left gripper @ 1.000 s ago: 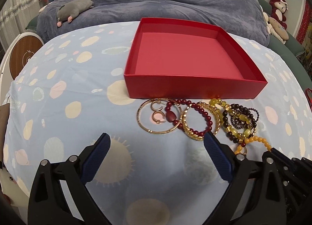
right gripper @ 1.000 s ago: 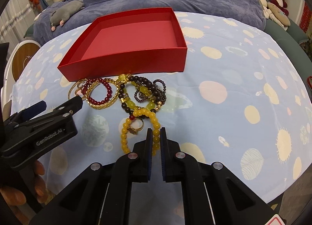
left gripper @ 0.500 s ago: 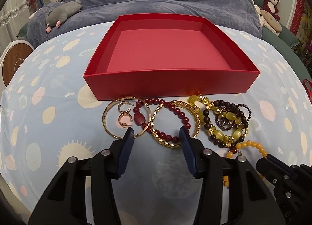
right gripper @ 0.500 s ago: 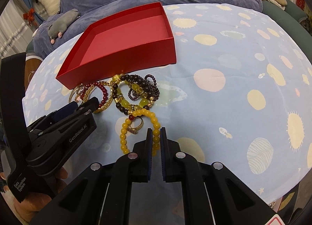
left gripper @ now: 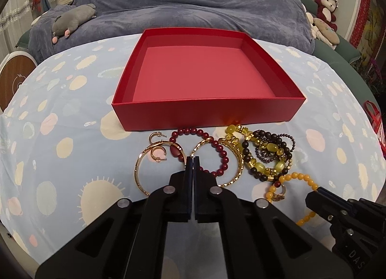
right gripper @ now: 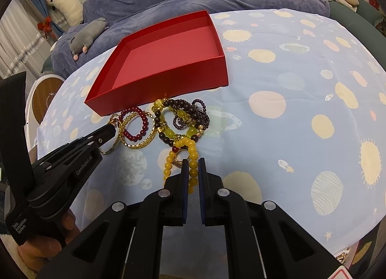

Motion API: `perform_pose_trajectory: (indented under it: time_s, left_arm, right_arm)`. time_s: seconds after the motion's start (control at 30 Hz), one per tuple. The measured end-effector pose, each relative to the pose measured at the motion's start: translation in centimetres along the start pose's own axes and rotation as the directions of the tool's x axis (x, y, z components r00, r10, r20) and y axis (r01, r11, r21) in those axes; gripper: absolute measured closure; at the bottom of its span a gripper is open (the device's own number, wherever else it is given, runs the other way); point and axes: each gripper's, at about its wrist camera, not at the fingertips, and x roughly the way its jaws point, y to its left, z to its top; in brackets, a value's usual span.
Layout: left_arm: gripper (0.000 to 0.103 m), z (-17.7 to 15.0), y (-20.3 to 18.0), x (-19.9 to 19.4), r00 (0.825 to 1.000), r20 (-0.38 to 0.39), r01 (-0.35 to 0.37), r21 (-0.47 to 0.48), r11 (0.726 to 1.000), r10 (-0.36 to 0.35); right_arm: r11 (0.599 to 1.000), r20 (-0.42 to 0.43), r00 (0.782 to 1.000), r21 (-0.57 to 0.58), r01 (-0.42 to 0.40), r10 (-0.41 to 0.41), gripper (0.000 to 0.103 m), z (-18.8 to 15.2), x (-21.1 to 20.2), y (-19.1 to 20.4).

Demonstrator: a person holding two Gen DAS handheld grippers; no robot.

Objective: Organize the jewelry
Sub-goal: 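Grasp the twisted gold cuff with the left gripper while the right holds the yellow bracelet, then lift and carry the gold cuff and yellow bracelet over the red box with both grippers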

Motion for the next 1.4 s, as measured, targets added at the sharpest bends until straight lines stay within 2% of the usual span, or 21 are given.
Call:
perform_pose_trajectory:
  time_s: [0.13,0.2,0.23,0.27,0.3,0.33,0.5,0.6,0.9,1.13,1.4]
  left_arm:
    - [0.102,-0.4,0.1,-0.4,1.000,-0.014,0.024,-0.001,1.000,-0.024]
    - [0.097,-0.5,0.1,-0.1,0.999,-0.026,0.036,-0.015,0.999,-0.037]
    - [0.090,-0.5,0.0,0.0,0.999,-0.029,0.025,-0.018,1.000,-0.025]
    - [0.071,-0.5,-0.1,0.1,0.999,-0.029,0.027,-0.020,0.999,-0.027]
    - [0.057,-0.5,-0.3,0.2,1.000,-0.024,0.017,-0.024,1.000,-0.018]
    - [0.056,-0.6,-0.5,0.4,1.000,-0.021,0.004,-0.019,1.000,-0.004]
    - [0.055,-0.8,-1.5,1.5,0.999,-0.045,0.023,0.009,1.000,-0.023]
    - [0.046,-1.0,-2.5,1.9,0.999,-0.041,0.013,0.046,0.999,-0.011]
    - [0.048,-0.6,-2.7,3.3,0.999,-0.035,-0.002,0.055,0.998,0.003]
    - [0.049,-0.6,-2.5,1.8,1.000,0.002,0.021,0.068,0.997,-0.021]
    - [0.049,-0.3,-1.6,-1.6,0.997,0.036,0.059,0.058,0.997,-0.061]
  right_arm:
    - [1.000,0.004,1.000,-0.002,0.002,-0.002,0.096,-0.2,-0.2,0.2]
    - [1.000,0.004,1.000,-0.002,0.004,-0.004,0.096,-0.3,-0.2,0.2]
    - [1.000,0.003,1.000,-0.001,0.004,-0.004,0.096,-0.3,-0.1,0.2]
    - [1.000,0.003,1.000,0.000,0.006,-0.006,0.096,-0.3,-0.1,0.2]
    - [1.000,0.002,1.000,0.000,0.005,-0.005,0.096,-0.3,-0.1,0.1]
    - [1.000,0.001,1.000,0.002,0.006,-0.006,0.096,-0.3,-0.1,0.1]
    - [1.000,-0.004,1.000,0.029,0.002,-0.002,0.096,-0.2,0.0,-0.6]
    - [0.999,-0.013,1.000,0.053,-0.003,0.004,0.096,-0.2,0.3,-1.2]
    - [0.997,-0.024,1.000,0.075,-0.015,0.017,0.096,-0.1,0.7,-1.6]
    - [0.997,-0.021,1.000,0.079,-0.022,0.024,0.096,-0.2,0.5,-1.6]
    - [0.998,-0.007,1.000,0.064,-0.022,0.022,0.096,0.0,-0.1,-1.2]
